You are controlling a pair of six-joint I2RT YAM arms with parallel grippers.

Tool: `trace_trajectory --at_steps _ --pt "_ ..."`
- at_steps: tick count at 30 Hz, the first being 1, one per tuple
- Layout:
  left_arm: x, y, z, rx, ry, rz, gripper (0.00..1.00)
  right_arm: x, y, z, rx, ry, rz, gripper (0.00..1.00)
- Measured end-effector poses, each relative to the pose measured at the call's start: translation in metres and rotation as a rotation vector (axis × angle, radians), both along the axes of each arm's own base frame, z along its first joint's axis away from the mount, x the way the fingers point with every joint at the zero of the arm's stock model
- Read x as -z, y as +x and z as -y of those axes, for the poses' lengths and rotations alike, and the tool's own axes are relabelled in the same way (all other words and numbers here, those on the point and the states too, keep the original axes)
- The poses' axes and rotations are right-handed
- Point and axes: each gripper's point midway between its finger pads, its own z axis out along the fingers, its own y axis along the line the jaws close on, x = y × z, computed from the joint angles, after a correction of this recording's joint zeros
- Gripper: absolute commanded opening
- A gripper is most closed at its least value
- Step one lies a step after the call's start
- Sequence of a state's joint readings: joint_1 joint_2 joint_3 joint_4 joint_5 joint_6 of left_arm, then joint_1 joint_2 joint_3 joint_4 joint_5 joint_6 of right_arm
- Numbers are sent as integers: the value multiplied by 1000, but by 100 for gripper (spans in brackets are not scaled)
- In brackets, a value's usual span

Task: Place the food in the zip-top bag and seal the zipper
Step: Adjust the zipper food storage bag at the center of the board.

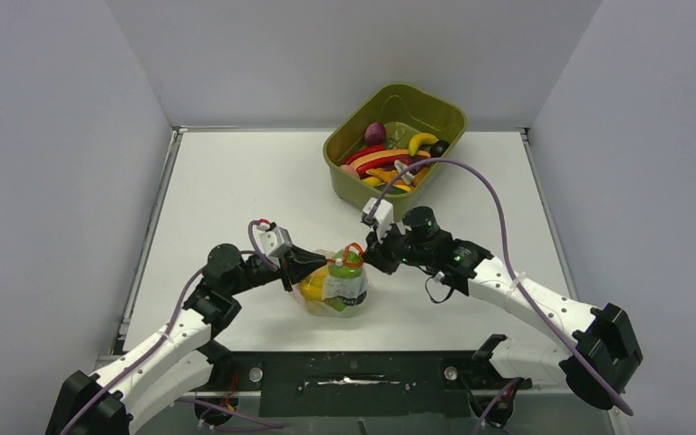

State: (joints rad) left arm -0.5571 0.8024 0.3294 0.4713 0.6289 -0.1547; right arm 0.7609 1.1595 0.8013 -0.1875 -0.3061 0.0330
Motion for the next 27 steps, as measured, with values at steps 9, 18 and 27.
trace_trajectory --at_steps 9,18,27 --pt "-9 -1 -4 -12 17 32 0 -52 3 25 50 -28 115 0" --pt "-21 -2 -5 -16 5 55 0 -83 -9 43 39 -14 205 30" --pt "-22 -3 -5 -13 -3 44 0 -111 -16 36 -95 -54 243 53"
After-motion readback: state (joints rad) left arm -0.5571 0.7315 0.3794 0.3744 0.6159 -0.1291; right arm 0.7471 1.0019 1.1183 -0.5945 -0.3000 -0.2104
